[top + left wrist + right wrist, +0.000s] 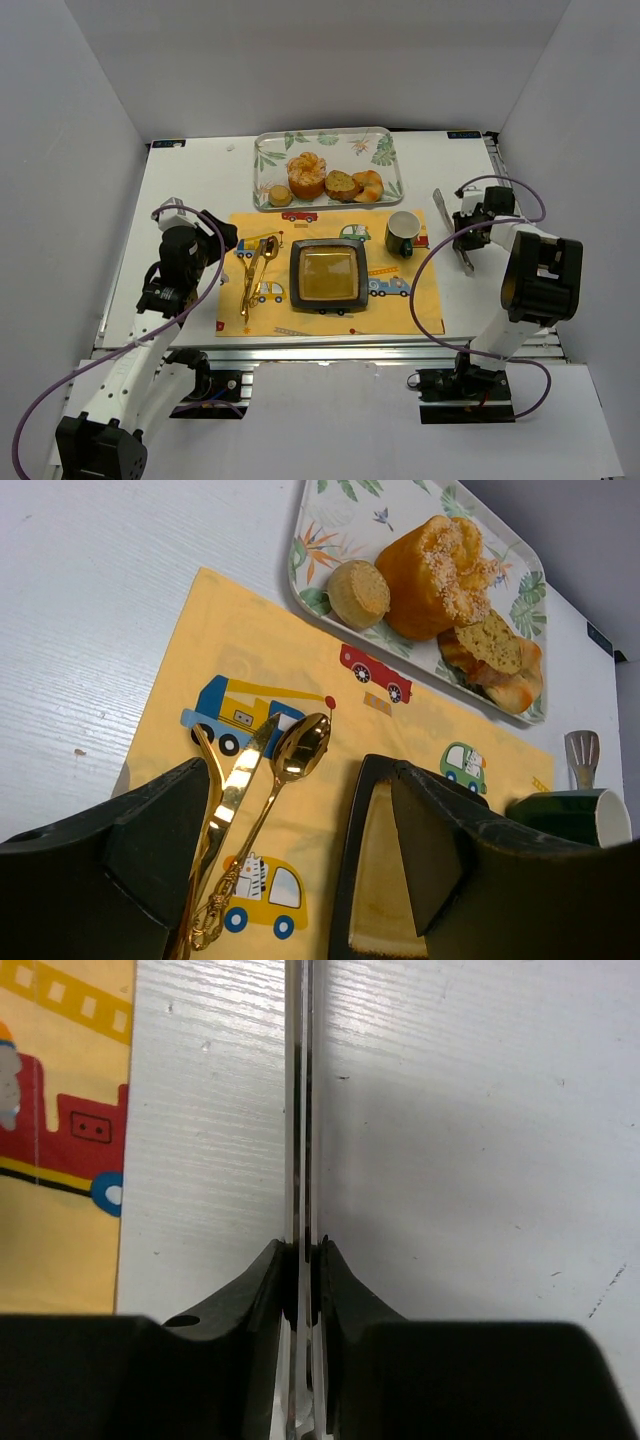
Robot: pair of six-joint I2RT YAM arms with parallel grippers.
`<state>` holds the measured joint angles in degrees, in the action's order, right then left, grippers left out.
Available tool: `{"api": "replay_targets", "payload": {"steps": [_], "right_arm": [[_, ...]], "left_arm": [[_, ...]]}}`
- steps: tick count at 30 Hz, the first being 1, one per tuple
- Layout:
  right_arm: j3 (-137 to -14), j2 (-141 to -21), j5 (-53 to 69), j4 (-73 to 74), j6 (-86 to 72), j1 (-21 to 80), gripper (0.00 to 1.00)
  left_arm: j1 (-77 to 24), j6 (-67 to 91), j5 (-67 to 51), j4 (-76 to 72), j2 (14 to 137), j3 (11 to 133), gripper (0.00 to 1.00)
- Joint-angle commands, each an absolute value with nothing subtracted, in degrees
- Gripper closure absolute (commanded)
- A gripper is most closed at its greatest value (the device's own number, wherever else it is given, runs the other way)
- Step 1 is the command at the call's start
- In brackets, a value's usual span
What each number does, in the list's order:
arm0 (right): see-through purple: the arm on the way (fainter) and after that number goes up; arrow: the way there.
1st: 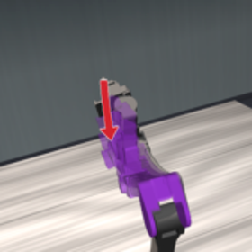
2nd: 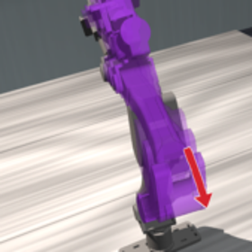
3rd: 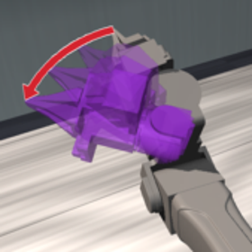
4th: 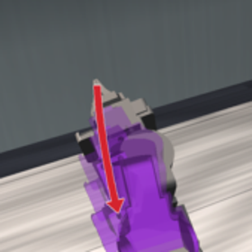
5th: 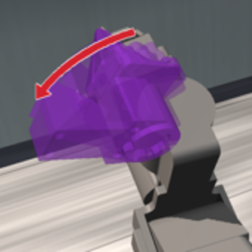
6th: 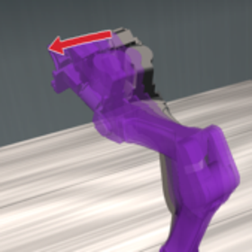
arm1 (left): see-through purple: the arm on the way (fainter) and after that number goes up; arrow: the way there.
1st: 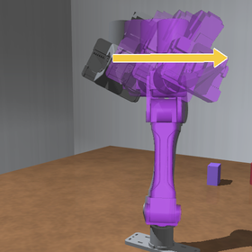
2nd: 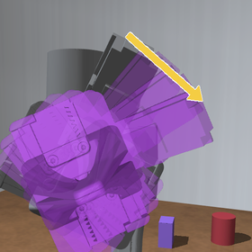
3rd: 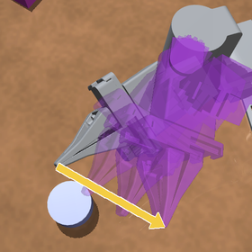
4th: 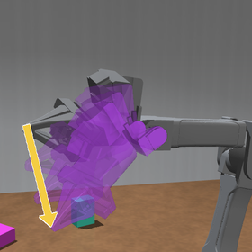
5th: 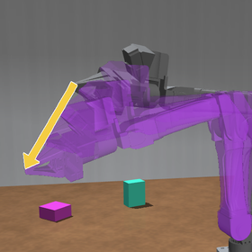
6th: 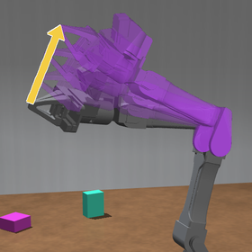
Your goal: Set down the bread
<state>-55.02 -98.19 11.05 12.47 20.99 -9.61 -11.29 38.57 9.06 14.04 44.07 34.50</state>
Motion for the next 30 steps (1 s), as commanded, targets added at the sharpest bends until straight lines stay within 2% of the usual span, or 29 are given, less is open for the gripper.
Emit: {"api": "replay_targets", "payload": {"steps": [1, 9, 22, 30], "right_arm": [[-59.7, -95.3, 16.0, 15.5, 25.2, -10.0, 0.88], [-73.9, -90.5, 27.6, 23.6, 35.7, -7.1, 0.75], [-90.8, -97.7, 34.5, 29.4, 27.4, 8.0, 0.71], [-96.2, -102.7, 34.3, 29.4, 27.8, 13.9, 0.68]], "left_arm": [[-11.0, 38.4, 9.3, 14.8, 43.2, 35.2, 0.17], [-11.1, 38.3, 9.2, 14.2, 43.9, 36.0, 0.17], [-11.0, 38.4, 9.1, 14.9, 43.6, 36.7, 0.17], [-11.0, 39.5, 10.4, 16.3, 41.6, 36.4, 0.17]]}}
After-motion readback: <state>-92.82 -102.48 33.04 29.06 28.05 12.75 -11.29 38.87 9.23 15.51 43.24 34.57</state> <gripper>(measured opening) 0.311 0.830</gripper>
